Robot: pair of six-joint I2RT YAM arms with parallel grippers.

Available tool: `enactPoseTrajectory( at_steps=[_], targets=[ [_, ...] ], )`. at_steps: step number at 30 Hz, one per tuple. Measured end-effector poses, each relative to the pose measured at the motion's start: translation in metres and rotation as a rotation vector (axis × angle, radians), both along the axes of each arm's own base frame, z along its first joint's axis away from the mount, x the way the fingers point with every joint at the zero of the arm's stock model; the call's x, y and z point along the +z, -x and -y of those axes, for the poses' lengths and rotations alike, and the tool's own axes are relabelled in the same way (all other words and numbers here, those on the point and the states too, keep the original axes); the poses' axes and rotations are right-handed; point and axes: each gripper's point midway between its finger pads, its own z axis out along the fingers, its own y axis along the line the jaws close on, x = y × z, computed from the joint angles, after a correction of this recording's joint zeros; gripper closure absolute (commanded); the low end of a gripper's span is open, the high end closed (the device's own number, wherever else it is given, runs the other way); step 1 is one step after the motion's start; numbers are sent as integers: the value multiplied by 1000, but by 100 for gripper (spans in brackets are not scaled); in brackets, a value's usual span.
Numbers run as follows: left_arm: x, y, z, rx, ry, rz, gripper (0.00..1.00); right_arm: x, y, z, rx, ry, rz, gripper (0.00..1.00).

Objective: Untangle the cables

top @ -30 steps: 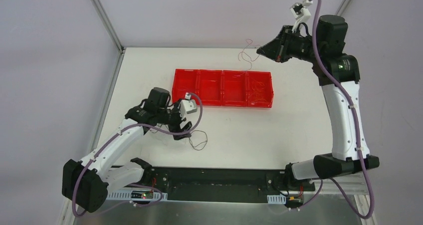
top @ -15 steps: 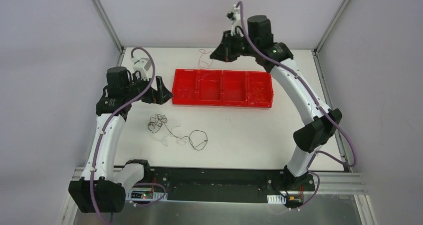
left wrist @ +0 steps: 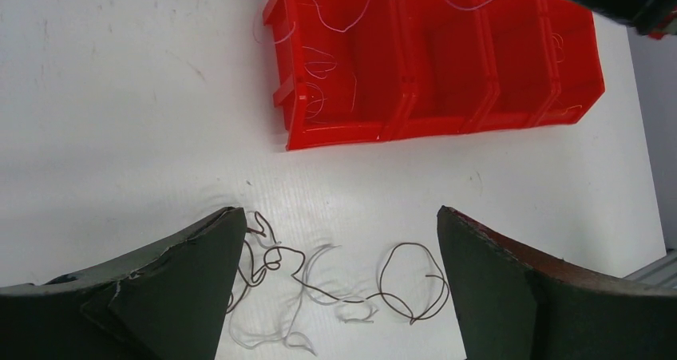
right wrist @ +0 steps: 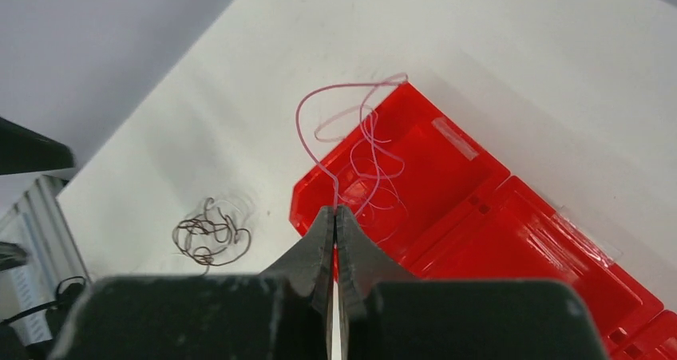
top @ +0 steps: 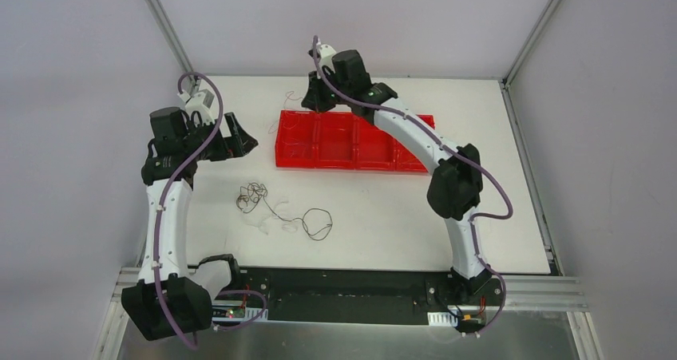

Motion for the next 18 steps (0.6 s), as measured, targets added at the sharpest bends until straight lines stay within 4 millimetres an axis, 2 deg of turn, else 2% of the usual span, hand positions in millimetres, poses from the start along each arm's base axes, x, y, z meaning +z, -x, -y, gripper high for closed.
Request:
enactPoseTrajectory(
  at_steps=[2, 5, 11, 15, 18],
  targets=[
    [0, 1, 0, -1, 1, 5, 7, -22, -2, -3, -9, 42, -1, 100],
    [-3, 4, -1, 1, 1, 2, 7, -43, -2, -6, -11, 92, 11, 100],
    [-8, 4, -5, 11, 2, -10, 7, -69, -6, -7, -26, 168, 46, 100],
    [-10, 5, -8, 19, 0, -12, 7, -78, -6, -1, -32, 184, 32, 100],
    [-14, 6, -7, 17, 5, -23, 7, -69, -6, 6, -35, 170, 26, 100]
  ],
)
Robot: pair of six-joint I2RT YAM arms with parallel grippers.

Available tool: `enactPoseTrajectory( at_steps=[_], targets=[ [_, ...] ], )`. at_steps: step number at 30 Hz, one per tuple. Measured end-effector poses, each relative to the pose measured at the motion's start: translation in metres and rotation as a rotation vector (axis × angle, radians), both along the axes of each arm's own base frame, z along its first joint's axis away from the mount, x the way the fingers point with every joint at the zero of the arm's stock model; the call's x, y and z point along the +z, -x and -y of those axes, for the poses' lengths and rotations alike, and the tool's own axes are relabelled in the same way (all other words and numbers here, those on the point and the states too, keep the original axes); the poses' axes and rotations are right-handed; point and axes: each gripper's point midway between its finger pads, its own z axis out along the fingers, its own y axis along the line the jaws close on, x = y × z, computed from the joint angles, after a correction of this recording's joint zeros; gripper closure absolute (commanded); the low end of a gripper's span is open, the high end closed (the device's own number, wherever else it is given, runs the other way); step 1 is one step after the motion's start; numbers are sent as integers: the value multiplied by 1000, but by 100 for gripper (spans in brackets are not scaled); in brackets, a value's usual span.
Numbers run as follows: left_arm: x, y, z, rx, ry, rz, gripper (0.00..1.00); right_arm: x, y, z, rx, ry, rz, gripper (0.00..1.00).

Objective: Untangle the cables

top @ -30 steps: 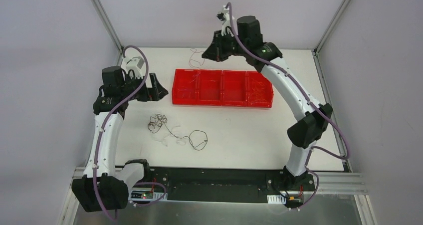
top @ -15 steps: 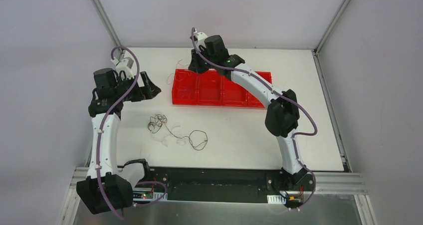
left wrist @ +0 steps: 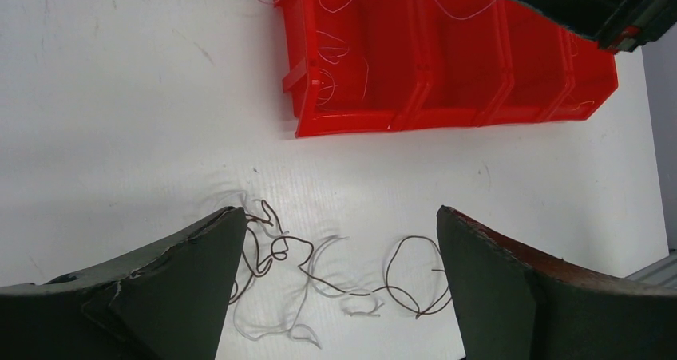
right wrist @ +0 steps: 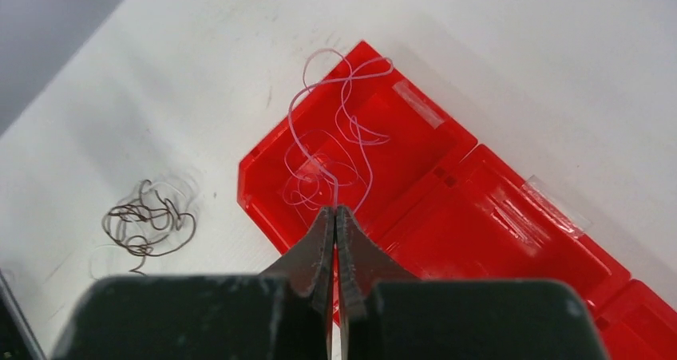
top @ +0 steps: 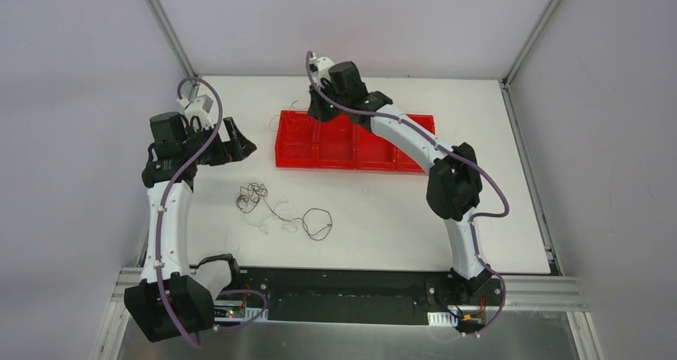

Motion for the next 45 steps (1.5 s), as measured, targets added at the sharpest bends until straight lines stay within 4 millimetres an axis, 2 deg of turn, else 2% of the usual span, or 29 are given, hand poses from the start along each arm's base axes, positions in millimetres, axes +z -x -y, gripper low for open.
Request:
enactPoseTrajectory(
  at_steps=[2, 7, 10, 13, 20, 23, 28, 31, 34, 45],
  targets=[
    [0, 0, 0, 0, 2, 0, 8, 19, 2, 3, 0, -30, 11, 100],
    [1, 0, 1, -5, 9, 0, 7, 85, 15, 10, 9, -128, 76, 100],
    [1, 0, 2, -9, 12, 1, 7, 116, 22, 12, 19, -177, 110, 100],
    [2, 0, 3, -12, 14, 3, 7, 134, 25, 13, 21, -210, 124, 100],
    [1, 1, 3, -13, 13, 4, 7, 148, 26, 12, 16, -248, 115, 100],
    [-2, 1, 3, -12, 15, -2, 7, 167, 26, 13, 10, -281, 128, 100],
    [-3, 1, 0, 0, 16, -6, 7, 240, 25, 22, 2, -394, 238, 100],
    [-3, 2, 0, 0, 17, -7, 8, 274, 28, 27, 2, -451, 302, 100],
    [-3, 2, 0, 0, 17, -7, 8, 285, 30, 31, 2, -467, 322, 100],
    [-4, 2, 0, 0, 17, -9, 8, 285, 29, 32, -2, -468, 318, 100]
  ],
)
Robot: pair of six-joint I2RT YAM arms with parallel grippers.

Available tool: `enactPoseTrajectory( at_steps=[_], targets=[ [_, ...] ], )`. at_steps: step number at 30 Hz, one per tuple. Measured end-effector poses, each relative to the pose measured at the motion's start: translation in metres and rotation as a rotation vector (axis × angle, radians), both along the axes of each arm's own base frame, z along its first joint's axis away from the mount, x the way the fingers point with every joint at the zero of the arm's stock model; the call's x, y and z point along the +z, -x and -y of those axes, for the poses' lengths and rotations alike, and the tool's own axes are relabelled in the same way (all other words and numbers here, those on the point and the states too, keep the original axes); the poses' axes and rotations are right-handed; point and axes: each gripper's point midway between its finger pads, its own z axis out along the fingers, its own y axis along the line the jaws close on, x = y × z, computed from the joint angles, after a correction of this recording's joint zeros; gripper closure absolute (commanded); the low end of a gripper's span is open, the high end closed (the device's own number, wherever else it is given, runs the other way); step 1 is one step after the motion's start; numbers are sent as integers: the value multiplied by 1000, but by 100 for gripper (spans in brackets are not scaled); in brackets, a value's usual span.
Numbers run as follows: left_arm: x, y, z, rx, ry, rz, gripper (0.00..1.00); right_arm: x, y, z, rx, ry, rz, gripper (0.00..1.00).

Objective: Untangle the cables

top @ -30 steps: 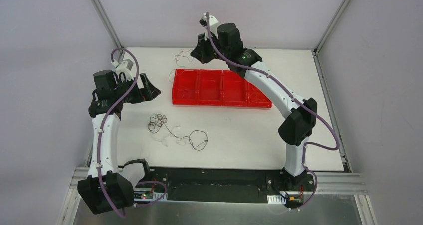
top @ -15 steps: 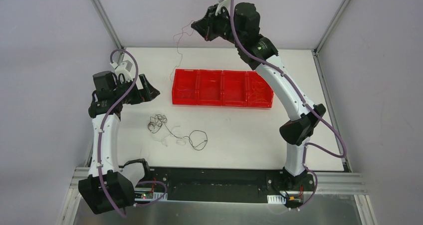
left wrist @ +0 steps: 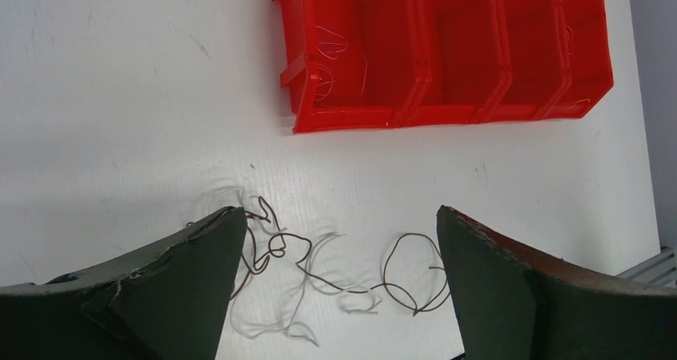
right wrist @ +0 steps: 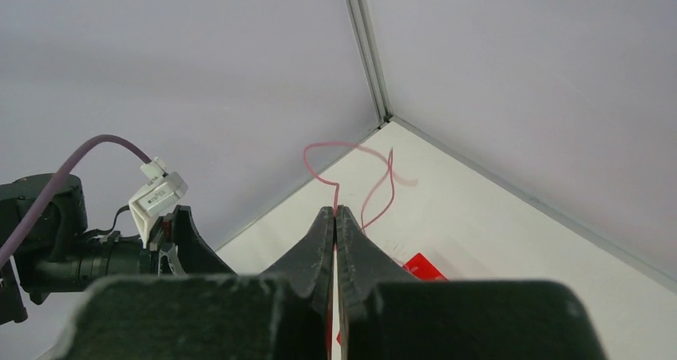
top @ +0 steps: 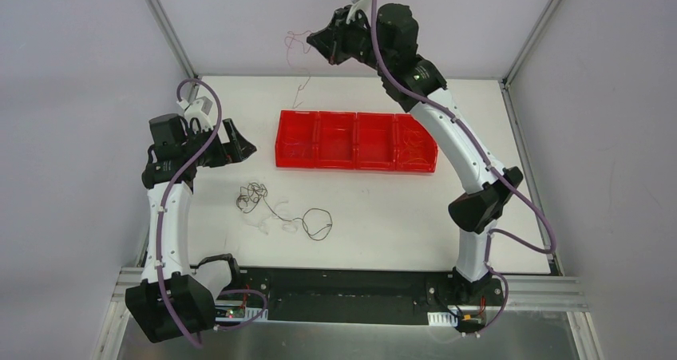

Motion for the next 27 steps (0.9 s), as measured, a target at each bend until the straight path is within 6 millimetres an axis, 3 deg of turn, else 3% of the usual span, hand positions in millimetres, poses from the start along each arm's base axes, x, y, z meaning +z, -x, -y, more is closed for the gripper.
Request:
enactPoseTrajectory(
  at_steps=[3, 11, 22, 27],
  targets=[
    [0, 0, -2, 5, 0, 0, 7, -14, -3, -2, 1, 17, -21, 100],
    [0, 0, -2, 6, 0, -1, 7, -86, -8, -11, 18, 110, -161, 100],
    [-12, 2, -4, 15, 10, -27, 8, -144, -12, -20, 27, 180, -255, 100],
    [-12, 2, -4, 15, 10, -27, 8, -189, -19, -35, 36, 234, -314, 100]
  ],
)
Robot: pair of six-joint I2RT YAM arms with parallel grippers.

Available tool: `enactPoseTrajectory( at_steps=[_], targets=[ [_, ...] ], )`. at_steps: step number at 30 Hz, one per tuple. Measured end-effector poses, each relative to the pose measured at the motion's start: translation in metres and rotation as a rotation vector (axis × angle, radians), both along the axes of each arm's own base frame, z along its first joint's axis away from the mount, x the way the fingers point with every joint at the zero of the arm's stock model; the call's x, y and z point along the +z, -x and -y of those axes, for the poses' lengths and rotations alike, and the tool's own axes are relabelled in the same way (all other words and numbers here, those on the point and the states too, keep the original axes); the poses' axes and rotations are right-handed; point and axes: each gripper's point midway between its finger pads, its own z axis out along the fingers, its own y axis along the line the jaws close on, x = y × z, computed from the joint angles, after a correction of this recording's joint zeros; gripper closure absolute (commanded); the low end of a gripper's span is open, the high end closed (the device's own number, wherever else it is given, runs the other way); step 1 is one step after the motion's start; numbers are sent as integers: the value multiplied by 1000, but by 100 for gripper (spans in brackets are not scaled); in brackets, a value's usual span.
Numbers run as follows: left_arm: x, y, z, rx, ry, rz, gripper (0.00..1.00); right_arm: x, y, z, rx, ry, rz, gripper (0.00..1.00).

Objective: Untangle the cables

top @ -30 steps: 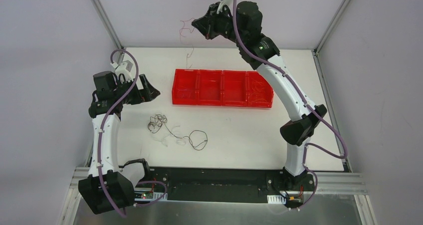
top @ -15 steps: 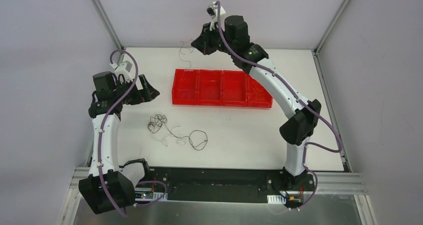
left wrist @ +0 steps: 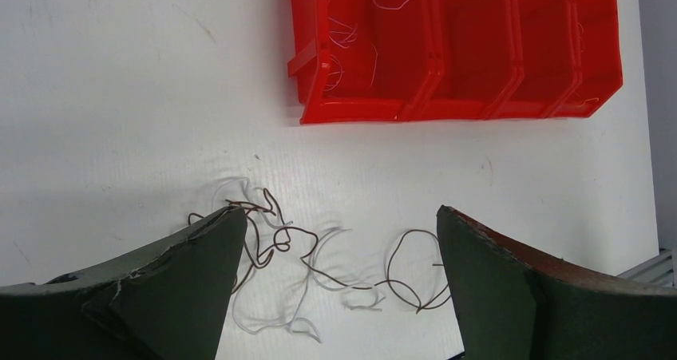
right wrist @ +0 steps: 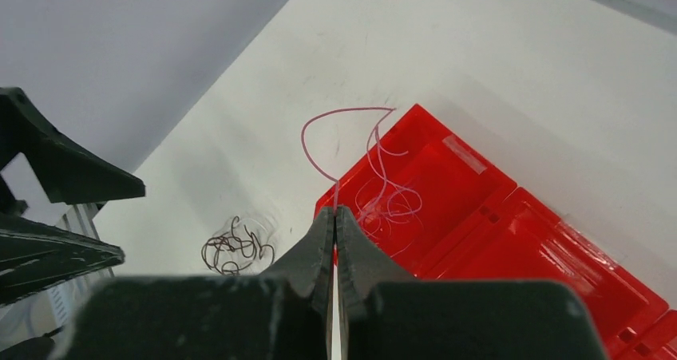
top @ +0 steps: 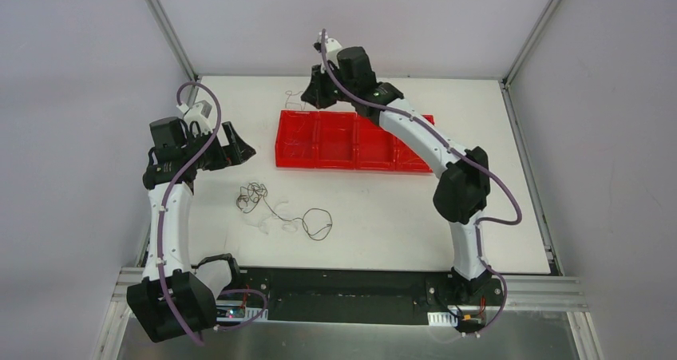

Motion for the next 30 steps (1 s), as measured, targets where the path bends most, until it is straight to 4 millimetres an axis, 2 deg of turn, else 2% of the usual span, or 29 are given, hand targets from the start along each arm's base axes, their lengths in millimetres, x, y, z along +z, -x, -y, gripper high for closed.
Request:
enactPoseTrajectory(
  at_steps=[6, 10, 12, 16, 17, 19, 20, 22, 26, 30],
  targets=[
    [0, -1, -2, 4, 2, 0, 8, -67, 3, -11, 24, 94, -72, 100],
    [-1, -1, -4, 10, 3, -4, 8, -127, 8, -18, 41, 176, -142, 100],
    [-1, -1, -3, 9, 4, -3, 8, -150, 9, -20, 42, 204, -171, 100],
    [-2, -1, -2, 3, 9, -4, 8, -191, 11, -23, 44, 254, -219, 100],
    [-2, 0, -2, 1, 12, -5, 8, -198, 11, -25, 44, 259, -227, 97],
    [-4, 0, -2, 2, 17, -9, 7, -199, 8, -30, 45, 260, -216, 76],
    [-5, 1, -2, 2, 18, -11, 7, -199, 6, -32, 44, 261, -209, 62],
    [-6, 1, -2, 1, 18, -15, 6, -196, 4, -34, 41, 259, -201, 48],
    [-10, 4, -2, -13, 8, -33, 6, -188, 5, -37, 64, 256, -175, 33],
    [-23, 10, -2, -60, -15, -97, 6, -168, 23, -26, 112, 277, -186, 22]
  ],
)
